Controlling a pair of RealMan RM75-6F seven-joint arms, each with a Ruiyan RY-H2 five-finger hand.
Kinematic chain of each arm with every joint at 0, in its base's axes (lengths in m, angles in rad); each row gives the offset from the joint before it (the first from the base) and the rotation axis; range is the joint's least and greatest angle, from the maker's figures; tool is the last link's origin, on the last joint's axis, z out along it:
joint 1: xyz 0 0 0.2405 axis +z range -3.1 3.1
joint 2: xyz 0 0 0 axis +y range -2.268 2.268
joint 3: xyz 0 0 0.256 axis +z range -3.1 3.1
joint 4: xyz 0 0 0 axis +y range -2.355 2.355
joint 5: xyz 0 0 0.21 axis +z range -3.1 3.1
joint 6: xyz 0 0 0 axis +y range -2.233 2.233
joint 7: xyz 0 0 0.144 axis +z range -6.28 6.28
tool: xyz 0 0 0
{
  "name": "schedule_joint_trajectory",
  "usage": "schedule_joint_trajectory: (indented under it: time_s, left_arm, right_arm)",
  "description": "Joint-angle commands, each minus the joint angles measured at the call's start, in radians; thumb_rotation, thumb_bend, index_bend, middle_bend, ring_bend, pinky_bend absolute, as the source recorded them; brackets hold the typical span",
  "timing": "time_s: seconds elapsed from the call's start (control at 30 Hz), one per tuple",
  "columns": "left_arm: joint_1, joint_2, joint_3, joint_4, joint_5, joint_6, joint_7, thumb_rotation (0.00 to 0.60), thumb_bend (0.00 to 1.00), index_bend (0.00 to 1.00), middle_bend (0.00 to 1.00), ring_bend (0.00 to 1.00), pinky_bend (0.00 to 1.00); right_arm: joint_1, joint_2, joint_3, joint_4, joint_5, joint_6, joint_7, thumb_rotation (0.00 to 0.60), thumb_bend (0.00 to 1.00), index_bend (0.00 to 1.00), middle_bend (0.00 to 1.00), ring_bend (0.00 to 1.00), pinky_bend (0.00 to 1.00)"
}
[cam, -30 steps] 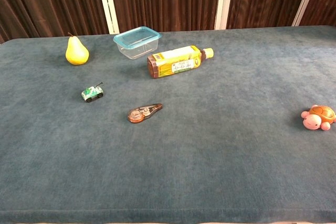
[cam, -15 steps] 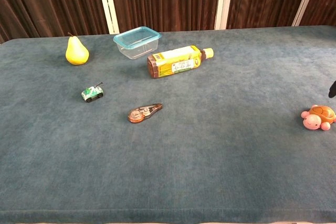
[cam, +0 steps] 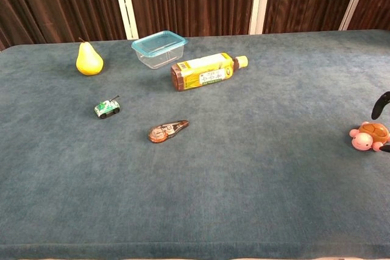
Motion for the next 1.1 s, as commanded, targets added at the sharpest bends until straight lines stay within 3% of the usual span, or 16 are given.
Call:
schedule_joint_trajectory:
  time_s: [0.03, 0.13, 0.2, 0.3, 0.47, 0.53, 0.77, 1.1]
  left_arm:
    - [-0.001, 0.001, 0.0, -0.003, 0.0, -0.002, 0.002, 0.6, 0.59, 0.17, 0.02, 0.15, 0.36]
    - [-0.001, 0.002, 0.0, -0.006, 0.0, -0.003, 0.005, 0.6, 0.59, 0.17, 0.02, 0.15, 0.36]
    - [0.001, 0.002, 0.001, -0.003, -0.001, -0.001, 0.001, 0.6, 0.59, 0.17, 0.02, 0.15, 0.36]
    - [0.002, 0.001, 0.001, 0.0, 0.0, 0.002, -0.002, 0.6, 0.59, 0.17, 0.02, 0.15, 0.36]
    - [0.003, 0.0, 0.001, 0.004, -0.001, 0.005, -0.007, 0.6, 0.59, 0.17, 0.02, 0.15, 0.36]
    - [0.004, -0.001, 0.0, 0.005, -0.001, 0.006, -0.007, 0.6, 0.59, 0.17, 0.02, 0.15, 0.36]
    - [0.004, 0.001, 0.001, 0.005, 0.0, 0.006, -0.009, 0.6, 0.59, 0.17, 0.02, 0.15, 0.36]
    - [0.005, 0.002, 0.003, 0.004, 0.003, 0.007, -0.008, 0.6, 0.59, 0.17, 0.02, 0.15, 0.36]
  right_arm:
    - [0.004, -0.015, -0.001, 0.022, -0.002, -0.006, 0.008, 0.6, 0.21, 0.57, 0.43, 1.0, 0.97]
    - [0.009, -0.031, -0.001, 0.047, -0.007, -0.007, 0.019, 0.6, 0.26, 0.59, 0.45, 1.0, 0.97]
    - [0.01, -0.041, -0.002, 0.064, -0.012, -0.004, 0.029, 0.6, 0.33, 0.62, 0.47, 1.0, 0.98]
    - [0.01, -0.056, -0.003, 0.092, -0.02, 0.006, 0.044, 0.6, 0.52, 0.66, 0.51, 1.0, 0.99]
    - [0.009, -0.074, -0.004, 0.134, -0.029, 0.02, 0.064, 0.6, 0.92, 0.77, 0.61, 1.0, 1.0]
    - [0.008, -0.08, -0.004, 0.146, -0.032, 0.025, 0.067, 0.6, 0.99, 0.82, 0.65, 1.0, 1.0]
    - [0.003, -0.09, -0.005, 0.172, -0.036, 0.039, 0.064, 0.6, 1.0, 0.84, 0.72, 1.0, 1.0]
    - [-0.011, -0.082, -0.003, 0.149, -0.053, 0.093, 0.047, 0.6, 1.0, 0.79, 0.73, 1.0, 1.0]
